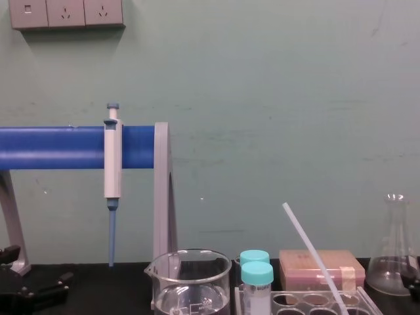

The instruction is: Pick up the stirring rod with one hand, then place it down.

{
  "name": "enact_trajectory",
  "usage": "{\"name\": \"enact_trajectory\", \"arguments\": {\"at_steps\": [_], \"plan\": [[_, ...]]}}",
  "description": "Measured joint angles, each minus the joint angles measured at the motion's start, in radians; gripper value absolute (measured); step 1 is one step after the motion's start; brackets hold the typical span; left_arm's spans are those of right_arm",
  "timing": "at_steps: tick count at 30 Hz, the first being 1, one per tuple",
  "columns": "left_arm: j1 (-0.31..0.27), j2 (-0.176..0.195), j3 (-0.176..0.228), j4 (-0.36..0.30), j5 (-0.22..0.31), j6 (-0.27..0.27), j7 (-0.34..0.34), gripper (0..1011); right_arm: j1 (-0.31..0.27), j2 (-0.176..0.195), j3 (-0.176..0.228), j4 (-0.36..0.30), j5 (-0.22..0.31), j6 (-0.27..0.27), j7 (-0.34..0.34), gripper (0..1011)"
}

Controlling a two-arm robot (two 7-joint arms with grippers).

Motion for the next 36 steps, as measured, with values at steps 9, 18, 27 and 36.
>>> {"name": "enact_trajectory", "arguments": {"at_steps": [9, 18, 27, 36], "plan": [[0.0, 0.0, 0.0, 0.0, 0.0, 0.0, 0.0, 1000, 0.0, 0.0, 0.0, 0.0, 0.0, 0.0, 0.0, 1000], [0.0, 0.0, 0.0, 0.0, 0.0, 0.0, 0.0, 1000, 0.0, 0.0, 0.0, 0.0, 0.0, 0.0, 0.0, 1000], [0.0, 0.0, 0.0, 0.0, 0.0, 0.0, 0.0, 1000, 0.0, 0.0, 0.0, 0.0, 0.0, 0.0, 0.0, 1000], [0.0, 0.0, 0.0, 0.0, 0.0, 0.0, 0.0, 1000, 0.0, 0.0, 0.0, 0.0, 0.0, 0.0, 0.0, 1000]]}}
